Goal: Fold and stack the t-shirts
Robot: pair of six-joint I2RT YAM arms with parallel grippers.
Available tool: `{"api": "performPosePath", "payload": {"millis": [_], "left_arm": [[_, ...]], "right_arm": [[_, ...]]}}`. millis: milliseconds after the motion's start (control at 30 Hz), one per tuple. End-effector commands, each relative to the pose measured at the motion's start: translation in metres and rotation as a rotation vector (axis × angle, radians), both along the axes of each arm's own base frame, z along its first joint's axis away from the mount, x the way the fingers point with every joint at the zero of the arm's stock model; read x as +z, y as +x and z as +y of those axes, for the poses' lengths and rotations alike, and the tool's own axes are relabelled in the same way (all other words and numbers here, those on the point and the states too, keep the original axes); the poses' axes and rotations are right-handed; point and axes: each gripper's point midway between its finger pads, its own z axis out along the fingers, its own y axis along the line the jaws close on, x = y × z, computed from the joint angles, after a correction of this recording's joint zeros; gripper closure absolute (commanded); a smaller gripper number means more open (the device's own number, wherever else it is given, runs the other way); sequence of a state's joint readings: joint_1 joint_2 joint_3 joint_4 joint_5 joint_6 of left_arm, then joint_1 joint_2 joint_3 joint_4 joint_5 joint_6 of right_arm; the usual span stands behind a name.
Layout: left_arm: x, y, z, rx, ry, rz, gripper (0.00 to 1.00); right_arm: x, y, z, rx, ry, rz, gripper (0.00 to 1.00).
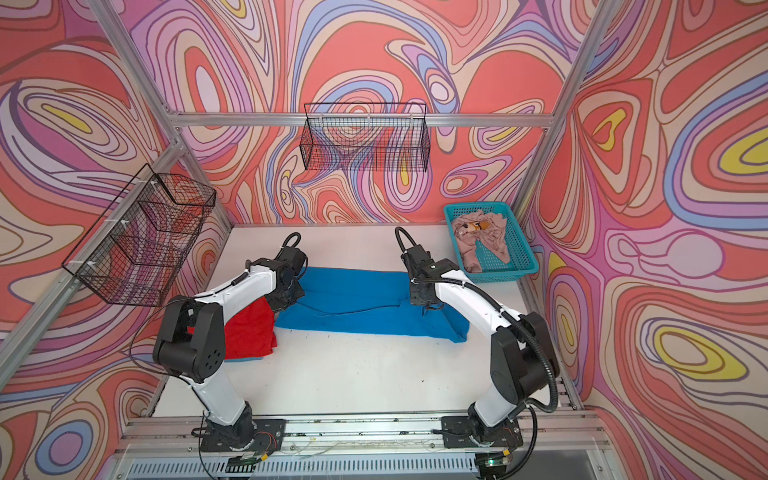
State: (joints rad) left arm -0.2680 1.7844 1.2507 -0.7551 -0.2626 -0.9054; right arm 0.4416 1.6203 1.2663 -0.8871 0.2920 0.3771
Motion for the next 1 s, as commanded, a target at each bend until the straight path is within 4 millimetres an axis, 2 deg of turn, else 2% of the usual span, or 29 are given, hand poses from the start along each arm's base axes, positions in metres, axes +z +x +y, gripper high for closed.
{"api": "performPosePath", "payload": {"millis": [0, 167, 367, 467, 600, 633, 800, 967], "left_arm": [[-0.004, -0.005, 0.009, 0.013, 0.046, 0.049, 1.00], [-0.006, -0.003, 0.011, 0.021, 0.057, 0.061, 1.00], [-0.006, -0.001, 0.011, 0.022, 0.058, 0.062, 0.93], [-0.005, 0.002, 0.010, 0.022, 0.052, 0.055, 0.80], [0.000, 0.001, 0.011, 0.026, 0.062, 0.053, 0.51], [0.003, 0.001, 0.011, 0.028, 0.061, 0.044, 0.46], [0.019, 0.004, 0.009, 0.033, 0.032, 0.001, 0.38], [0.033, 0.003, 0.006, 0.028, 0.006, -0.040, 0.36]], "right_arm": [[0.004, 0.013, -0.004, -0.011, -0.011, -0.025, 1.00], [0.002, 0.020, -0.006, -0.013, -0.015, -0.025, 1.00], [-0.002, 0.026, -0.005, -0.005, -0.009, -0.018, 1.00], [-0.005, 0.027, -0.004, -0.003, -0.006, -0.014, 1.00], [-0.005, 0.030, -0.004, -0.004, -0.002, -0.018, 1.00], [-0.005, 0.030, -0.002, 0.002, 0.000, -0.016, 1.00], [-0.006, 0.035, 0.000, 0.006, 0.007, -0.020, 1.00], [-0.006, 0.042, 0.002, 0.010, 0.002, -0.024, 1.00]]}}
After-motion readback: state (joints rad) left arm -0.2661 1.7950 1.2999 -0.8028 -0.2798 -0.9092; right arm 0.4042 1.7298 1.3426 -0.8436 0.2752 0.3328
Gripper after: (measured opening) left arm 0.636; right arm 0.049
